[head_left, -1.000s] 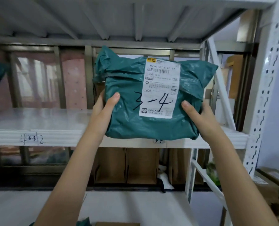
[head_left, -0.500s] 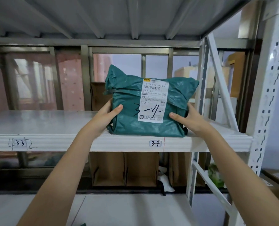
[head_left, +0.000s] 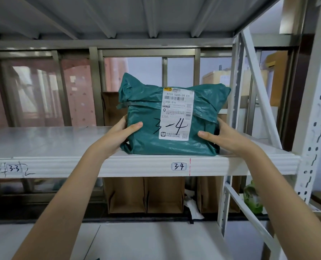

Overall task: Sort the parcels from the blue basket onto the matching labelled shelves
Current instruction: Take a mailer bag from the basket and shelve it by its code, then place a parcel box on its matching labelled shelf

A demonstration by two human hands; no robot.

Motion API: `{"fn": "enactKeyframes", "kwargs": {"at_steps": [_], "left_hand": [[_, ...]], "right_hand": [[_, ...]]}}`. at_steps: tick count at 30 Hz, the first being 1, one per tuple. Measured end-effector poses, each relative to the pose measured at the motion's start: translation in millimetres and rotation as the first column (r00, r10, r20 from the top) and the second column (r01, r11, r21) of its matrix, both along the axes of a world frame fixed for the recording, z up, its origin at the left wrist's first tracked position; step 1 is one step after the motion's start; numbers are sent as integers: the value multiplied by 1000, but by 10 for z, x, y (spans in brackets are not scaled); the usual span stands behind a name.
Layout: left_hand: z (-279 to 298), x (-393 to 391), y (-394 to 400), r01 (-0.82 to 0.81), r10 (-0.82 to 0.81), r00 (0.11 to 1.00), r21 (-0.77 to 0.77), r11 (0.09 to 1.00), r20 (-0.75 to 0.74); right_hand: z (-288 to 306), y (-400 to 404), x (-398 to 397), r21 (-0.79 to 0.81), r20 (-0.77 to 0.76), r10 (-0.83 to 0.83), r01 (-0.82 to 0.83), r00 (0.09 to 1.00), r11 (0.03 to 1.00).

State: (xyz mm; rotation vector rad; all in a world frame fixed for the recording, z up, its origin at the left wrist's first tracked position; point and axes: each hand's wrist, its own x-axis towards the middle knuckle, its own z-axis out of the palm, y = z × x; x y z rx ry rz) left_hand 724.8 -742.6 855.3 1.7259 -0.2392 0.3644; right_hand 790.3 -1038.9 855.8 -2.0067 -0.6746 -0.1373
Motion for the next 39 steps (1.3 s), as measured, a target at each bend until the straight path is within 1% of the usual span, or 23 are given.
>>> {"fn": "enactKeyframes", "kwargs": {"at_steps": [3,5,6,8,9,10,11,12,13,15,16,17,18,19,21,23,25,26,28,30,33,35,39], "left_hand": [[24,-169,37,-33,38,998,86,996,-57],[-5,-368,85,-232,246,969,266,936,-20],[-67,-507,100,-358,356,932,288,888,59],[-248,-849,43,-481,440,868,174,859,229],[-348,-1012,-9,-494,450,849,117,861,278],[-472,-1136,-53,-501,453,838,99,860,303],[-637,-1226,-66,-518,456,828,130,846,327],[-825,-1296,-65,-557,468,810,213,803,354],[-1033,-1353,-53,-615,497,780,322,719,379],[-1498,-1459,-18,-690,570,717,530,494,402],[-1758,-1515,16,-680,617,697,610,408,364],[-2022,-1583,62,-641,675,680,678,358,287],[-2281,-1663,120,-575,730,661,743,343,175],[-2537,-1755,188,-498,777,627,793,351,50],[-2994,-2022,294,-333,838,512,855,398,-191],[-3377,-2357,326,-140,850,361,879,456,-384],[-3655,-2752,288,8,827,198,845,535,-526],[-3743,-2945,250,30,804,132,813,581,-580],[-3916,-3349,183,-34,752,17,751,659,-659],[-4052,-3758,114,-97,703,-87,709,699,-706],[-4197,-4355,34,-214,607,-211,642,736,-766],[-4228,-4675,13,-296,600,-249,650,700,-760],[-4293,-5189,94,-406,582,-302,654,638,-755]], "right_hand": [[7,-116,-248,-33,-28,-126,125,992,992],[-46,-167,-511,-61,-2,-289,288,957,956],[-118,-159,-658,-25,72,-364,366,929,930],[-286,3,-1001,147,276,-464,440,842,886],[-358,159,-1150,215,338,-441,388,831,896],[-440,337,-1271,218,373,-345,279,861,935],[-545,541,-1367,150,383,-200,153,902,977],[-680,767,-1441,18,375,-40,36,926,999],[-830,1001,-1502,-142,371,100,-50,923,989],[-1242,1442,-1555,-393,383,288,-127,878,911],[-1505,1653,-1566,-498,358,345,-134,868,856],[-1768,1838,-1606,-598,302,392,-147,869,788],[-2035,2010,-1645,-682,224,432,-176,874,710],[-2281,2158,-1696,-736,138,468,-226,873,638],[-2760,2377,-1817,-801,-37,530,-343,847,491],[-3185,2509,-1949,-859,-190,566,-414,803,299],[-3583,2635,-2127,-883,-322,581,-458,748,100],[-3715,2676,-2245,-876,-384,586,-482,714,14],[-3898,2741,-2503,-821,-497,615,-561,612,-105],[-3996,2775,-2756,-774,-569,622,-605,538,-186],[-4176,2899,-3142,-761,-606,634,-580,480,-289],[-4264,2996,-3384,-771,-600,667,-542,442,-334],[-4398,3284,-3810,-794,-545,754,-515,367,-323]]}}
